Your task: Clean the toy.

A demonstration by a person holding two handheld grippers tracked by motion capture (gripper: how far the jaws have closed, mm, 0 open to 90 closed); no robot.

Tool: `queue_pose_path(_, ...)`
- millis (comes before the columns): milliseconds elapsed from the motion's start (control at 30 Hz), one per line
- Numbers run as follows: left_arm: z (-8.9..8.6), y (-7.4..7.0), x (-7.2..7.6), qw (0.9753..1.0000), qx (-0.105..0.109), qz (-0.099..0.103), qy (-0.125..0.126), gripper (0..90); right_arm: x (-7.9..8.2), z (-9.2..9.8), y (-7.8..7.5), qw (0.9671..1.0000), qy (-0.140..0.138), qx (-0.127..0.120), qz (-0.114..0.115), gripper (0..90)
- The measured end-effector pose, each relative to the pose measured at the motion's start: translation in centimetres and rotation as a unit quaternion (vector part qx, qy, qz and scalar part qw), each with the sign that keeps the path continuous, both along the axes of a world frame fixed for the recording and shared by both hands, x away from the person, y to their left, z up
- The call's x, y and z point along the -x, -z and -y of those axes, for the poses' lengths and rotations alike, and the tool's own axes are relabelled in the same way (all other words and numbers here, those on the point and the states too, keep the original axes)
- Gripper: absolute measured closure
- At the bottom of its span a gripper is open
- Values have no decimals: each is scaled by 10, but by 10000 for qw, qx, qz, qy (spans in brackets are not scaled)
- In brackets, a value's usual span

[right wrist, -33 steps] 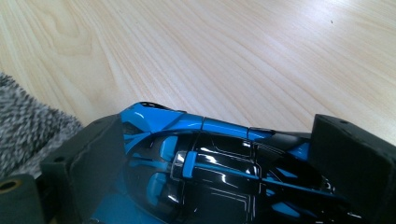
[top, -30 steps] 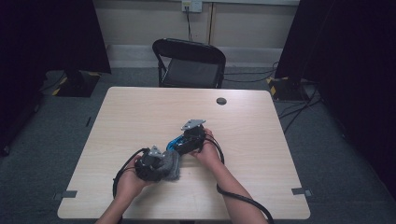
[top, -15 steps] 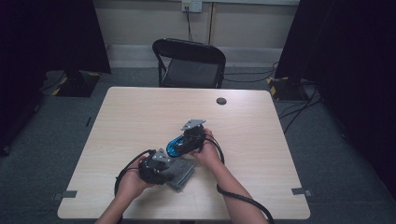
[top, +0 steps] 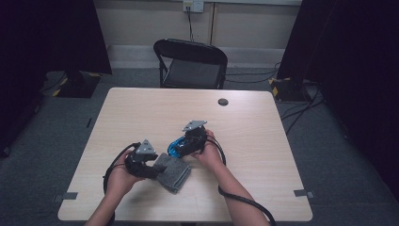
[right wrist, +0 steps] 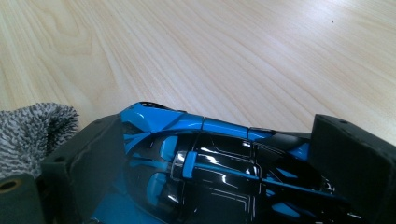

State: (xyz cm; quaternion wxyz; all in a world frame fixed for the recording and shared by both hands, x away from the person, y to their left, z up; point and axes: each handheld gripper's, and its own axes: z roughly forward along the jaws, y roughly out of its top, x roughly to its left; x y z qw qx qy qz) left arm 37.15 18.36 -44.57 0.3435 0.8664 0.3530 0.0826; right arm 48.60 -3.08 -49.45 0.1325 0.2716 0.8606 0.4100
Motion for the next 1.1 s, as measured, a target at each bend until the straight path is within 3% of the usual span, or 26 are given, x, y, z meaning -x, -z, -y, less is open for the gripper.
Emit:
queue_pose_path(33, 3, 2, 1, 9998, 64, -177, -26, 450, 0, 0, 0, 10000, 0, 7, 0, 39)
queue_pose_path(67, 5, 4, 3, 9997, 81, -210, -57, 466, 0, 0, 0, 10000, -1, 10, -2, 39)
queue_pose_path(133, 10, 9, 8, 9996, -158, -202, 108, 523, 0, 0, 0, 10000, -2, 8, 3, 39)
queue_pose_path(200, 10, 13, 11, 9990, -324, -207, 206, 640, 0, 0, 0, 10000, -5, 17, -6, 39)
queue_pose_path(233, 9, 14, 11, 9987, -361, -297, 213, 647, 0, 0, 0, 10000, -3, 20, -9, 39)
queue_pose_path(367, -3, 16, 8, 9984, -445, -306, 141, 659, 0, 0, 0, 10000, -4, 12, -1, 39)
queue_pose_path(467, -17, 16, 2, 9974, -715, -44, 2, 572, 0, 0, 0, 10000, 1, 17, -6, 39)
queue_pose_path(500, -24, 17, -3, 9971, -727, -55, -212, 554, 0, 0, 0, 10000, 0, 18, -6, 39)
queue_pose_path(567, -32, 17, -10, 9960, -646, -93, -613, 432, 0, 0, 0, 10000, 1, 20, -7, 39)
queue_pose_path(667, -40, 10, -13, 9916, -252, -205, -1253, 425, 0, 0, 0, 10000, 5, 10, -3, 39)
queue_pose_path(700, -40, 7, -12, 9903, -155, -232, -1362, 422, 0, 0, 0, 10000, 0, 8, 1, 39)
queue_pose_path(733, -39, 5, -11, 9900, -75, -308, -1373, 447, 0, 0, 0, 10000, 4, 5, -5, 39)
queue_pose_path(800, -35, 5, -8, 9888, -179, -384, -1428, 455, 0, 0, 0, 10000, -8, 11, -1, 39)
queue_pose_path(900, -30, 11, -5, 9868, -149, -568, -1507, 462, 0, 0, 0, 10000, -2, 18, -9, 39)
queue_pose_path(967, -25, 19, -6, 9875, -239, -577, -1445, 437, 0, 0, 0, 10000, -5, 12, -9, 39)
queue_pose_path(1033, -25, 26, -9, 9892, -352, -458, -1344, 429, 0, 0, 0, 10000, -5, 12, -2, 39)
queue_pose_path(1100, -28, 28, -15, 9900, -305, -390, -1320, 426, 1, 0, 0, 10000, 1, 7, -1, 39)
